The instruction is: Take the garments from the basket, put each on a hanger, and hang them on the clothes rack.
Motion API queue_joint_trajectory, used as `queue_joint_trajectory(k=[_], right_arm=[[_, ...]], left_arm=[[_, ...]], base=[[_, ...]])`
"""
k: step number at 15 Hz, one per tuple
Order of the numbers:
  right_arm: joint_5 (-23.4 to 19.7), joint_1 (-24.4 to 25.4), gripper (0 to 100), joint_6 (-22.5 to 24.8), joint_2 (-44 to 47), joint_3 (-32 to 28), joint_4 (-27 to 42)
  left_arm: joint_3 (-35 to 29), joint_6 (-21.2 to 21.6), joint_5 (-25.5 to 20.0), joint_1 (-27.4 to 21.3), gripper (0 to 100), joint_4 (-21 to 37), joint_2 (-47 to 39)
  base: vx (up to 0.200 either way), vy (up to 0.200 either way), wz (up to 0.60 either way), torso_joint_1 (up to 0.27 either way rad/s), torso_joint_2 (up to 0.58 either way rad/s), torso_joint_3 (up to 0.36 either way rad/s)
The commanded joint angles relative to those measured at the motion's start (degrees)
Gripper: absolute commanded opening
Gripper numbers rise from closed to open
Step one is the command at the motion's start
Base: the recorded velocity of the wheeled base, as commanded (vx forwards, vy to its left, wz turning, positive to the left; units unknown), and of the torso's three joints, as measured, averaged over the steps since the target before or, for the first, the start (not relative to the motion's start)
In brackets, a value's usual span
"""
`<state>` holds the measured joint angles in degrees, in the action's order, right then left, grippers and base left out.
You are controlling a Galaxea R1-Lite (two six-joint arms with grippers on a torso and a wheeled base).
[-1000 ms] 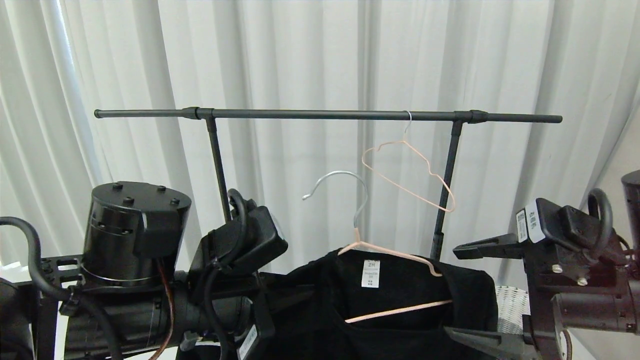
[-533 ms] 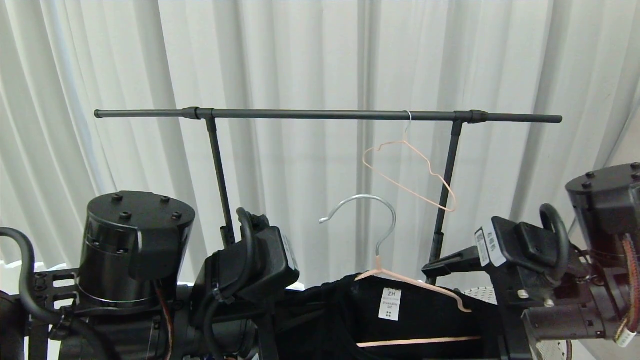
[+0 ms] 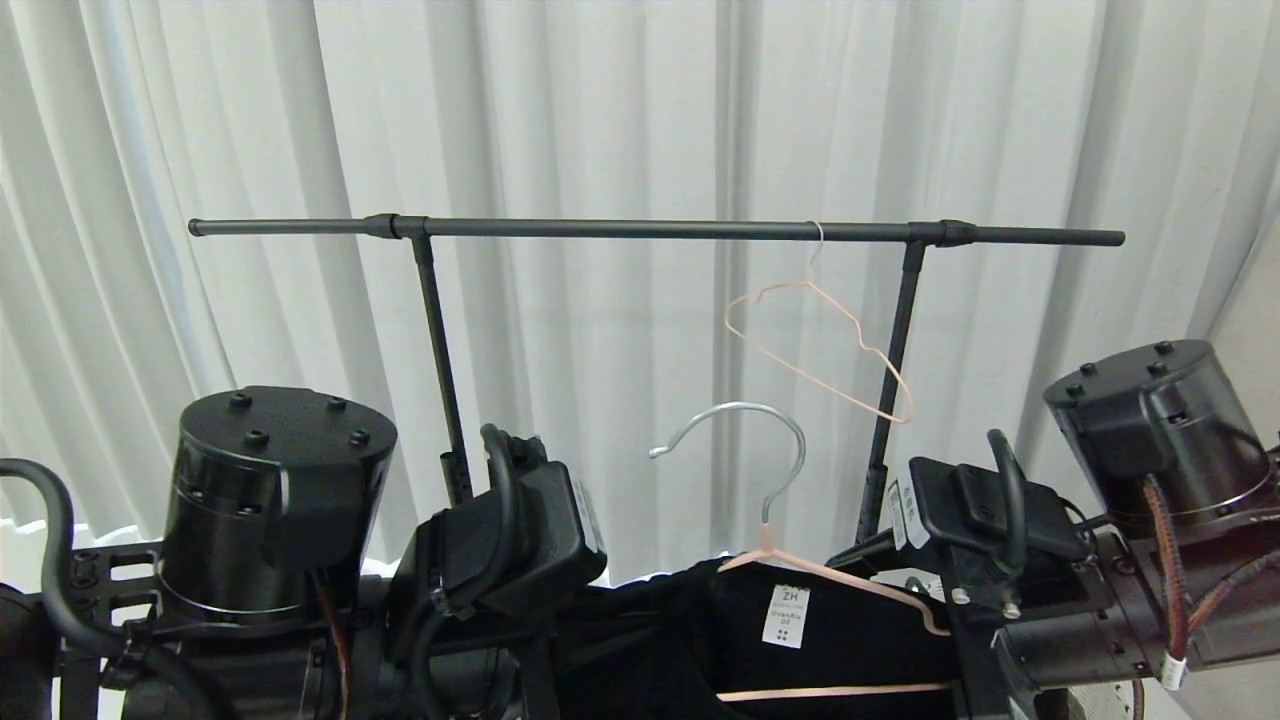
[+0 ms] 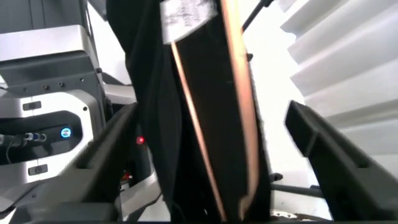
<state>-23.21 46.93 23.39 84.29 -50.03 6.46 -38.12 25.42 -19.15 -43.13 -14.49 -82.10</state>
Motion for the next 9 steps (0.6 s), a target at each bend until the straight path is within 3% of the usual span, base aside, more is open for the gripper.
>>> queue_joint_trajectory(k=[1, 8, 9], right_arm=[[0.01, 0.0, 0, -0.01, 1.06, -0.16, -0.04], [0.45, 0.0, 0, -0.28, 0.44, -1.03, -0.4], [0.45, 0.0, 0, -0.28, 0.27, -1.03, -0.4]], left_arm=[[-0.02, 0.07, -0.01, -0.11, 0, -0.01, 0.01], [-0.02, 0.07, 0.34, -0.11, 0, -0.01, 0.54], [-0.02, 0.07, 0.34, -0.11, 100, -0.01, 0.63]], base=[[0.0, 0.0, 0.0, 0.0, 0.0, 0.0], [0.0, 0.0, 0.0, 0.0, 0.0, 0.0], [0.0, 0.0, 0.0, 0.0, 0.0, 0.0]])
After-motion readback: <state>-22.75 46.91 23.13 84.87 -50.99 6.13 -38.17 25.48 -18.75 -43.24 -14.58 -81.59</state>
